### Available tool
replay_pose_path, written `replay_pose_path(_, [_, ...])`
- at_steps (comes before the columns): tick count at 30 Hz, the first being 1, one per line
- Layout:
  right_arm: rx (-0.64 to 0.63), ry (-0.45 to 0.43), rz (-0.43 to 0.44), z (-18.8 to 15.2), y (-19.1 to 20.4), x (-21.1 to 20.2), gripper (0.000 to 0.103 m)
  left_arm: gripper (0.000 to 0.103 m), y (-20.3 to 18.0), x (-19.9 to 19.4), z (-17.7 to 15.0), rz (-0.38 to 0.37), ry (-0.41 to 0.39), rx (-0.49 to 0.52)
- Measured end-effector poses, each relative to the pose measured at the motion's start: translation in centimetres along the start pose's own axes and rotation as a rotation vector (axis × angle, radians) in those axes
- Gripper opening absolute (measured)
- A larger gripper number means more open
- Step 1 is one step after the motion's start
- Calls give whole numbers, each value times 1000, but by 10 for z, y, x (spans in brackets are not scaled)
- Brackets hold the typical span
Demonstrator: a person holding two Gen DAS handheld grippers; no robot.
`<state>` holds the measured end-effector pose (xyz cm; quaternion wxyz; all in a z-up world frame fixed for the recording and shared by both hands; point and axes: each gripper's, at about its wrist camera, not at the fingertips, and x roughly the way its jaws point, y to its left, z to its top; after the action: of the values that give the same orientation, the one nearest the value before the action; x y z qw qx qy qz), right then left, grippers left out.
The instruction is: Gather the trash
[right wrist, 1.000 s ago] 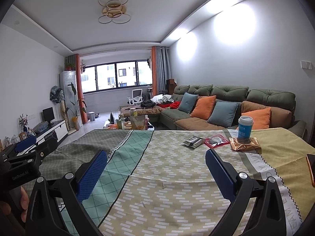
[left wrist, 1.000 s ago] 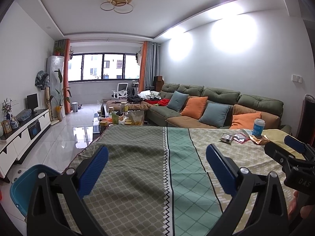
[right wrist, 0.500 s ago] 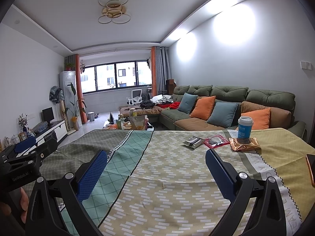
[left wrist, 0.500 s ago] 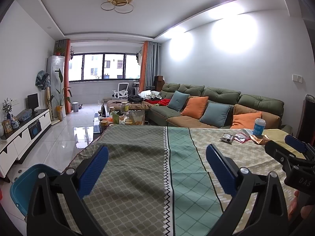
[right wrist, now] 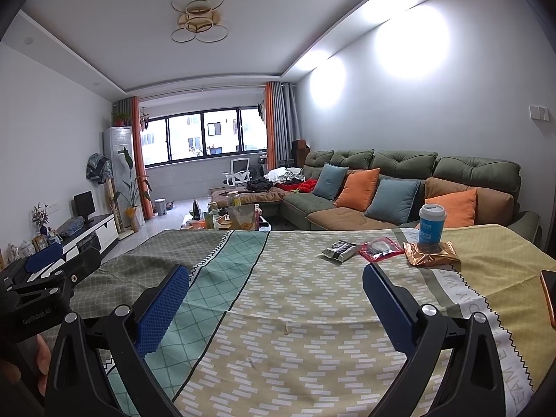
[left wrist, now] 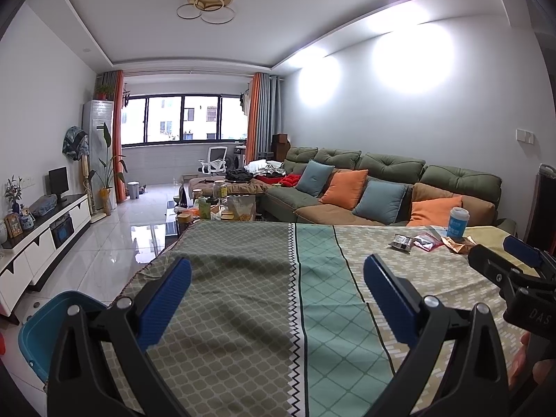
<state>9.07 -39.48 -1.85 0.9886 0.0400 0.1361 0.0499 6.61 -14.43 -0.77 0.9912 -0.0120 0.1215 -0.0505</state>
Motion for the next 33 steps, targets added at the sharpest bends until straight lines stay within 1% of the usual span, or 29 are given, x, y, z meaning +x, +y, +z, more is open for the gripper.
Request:
replay_pose_path(23, [-1, -1, 1, -1, 0, -3, 99, 100, -1, 0, -1, 1, 2, 0])
replay_pose_path(30, [4, 1, 4, -1, 0, -3, 99, 99, -3, 1, -2, -6, -5, 22])
replay_pose_path(32, [3, 0, 3, -1, 0, -2, 99, 99, -4, 4, -2, -4, 7, 31])
replay_pose_path(33, [6, 3, 4, -1, -1, -2, 99, 100, -4, 8, -2, -15, 33, 30])
